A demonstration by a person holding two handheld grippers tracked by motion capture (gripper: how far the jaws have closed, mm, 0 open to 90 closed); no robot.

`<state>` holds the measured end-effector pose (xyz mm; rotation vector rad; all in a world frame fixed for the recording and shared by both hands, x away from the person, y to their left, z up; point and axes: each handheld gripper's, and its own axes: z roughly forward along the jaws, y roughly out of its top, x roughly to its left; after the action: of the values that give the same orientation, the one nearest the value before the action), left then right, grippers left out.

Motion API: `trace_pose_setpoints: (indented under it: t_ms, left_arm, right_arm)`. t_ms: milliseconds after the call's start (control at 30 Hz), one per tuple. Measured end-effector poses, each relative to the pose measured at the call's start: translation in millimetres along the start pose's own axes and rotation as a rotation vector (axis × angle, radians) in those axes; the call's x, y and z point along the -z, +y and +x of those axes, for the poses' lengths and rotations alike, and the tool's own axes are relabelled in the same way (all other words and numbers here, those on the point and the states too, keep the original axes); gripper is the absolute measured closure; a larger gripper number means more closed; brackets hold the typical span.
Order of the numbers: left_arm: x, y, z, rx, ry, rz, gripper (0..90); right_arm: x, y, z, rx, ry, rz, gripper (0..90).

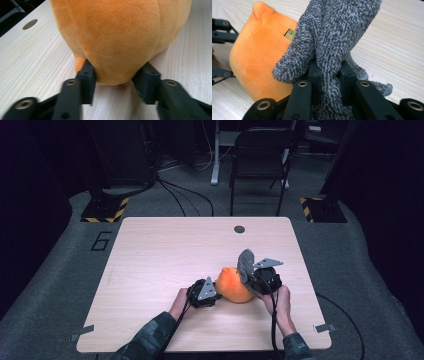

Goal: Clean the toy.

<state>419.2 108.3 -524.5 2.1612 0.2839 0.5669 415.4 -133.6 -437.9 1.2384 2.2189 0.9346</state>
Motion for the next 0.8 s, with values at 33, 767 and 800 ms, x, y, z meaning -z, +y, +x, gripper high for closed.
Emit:
trace_pose_setpoints:
  t_ms: [33, 767, 800]
  left_arm:
    - [0.2, 0.0, 0.0, 0.001, 0.002, -0.001, 61.3]
    - [4.5, -1.9, -2.7, -0.004, -0.007, -0.047, 77.3]
    - [6.0, -1.6, -2.0, 0.012, -0.008, -0.068, 77.9]
  right_arm:
    - [0.8, -0.2, 0.2, -0.012, -0.001, -0.003, 75.7]
    - [10.1, -51.3, -90.4, -0.248, -0.164, 0.083, 74.7]
    - [9.9, -51.5, -90.5, -0.247, -0.164, 0.083, 74.6]
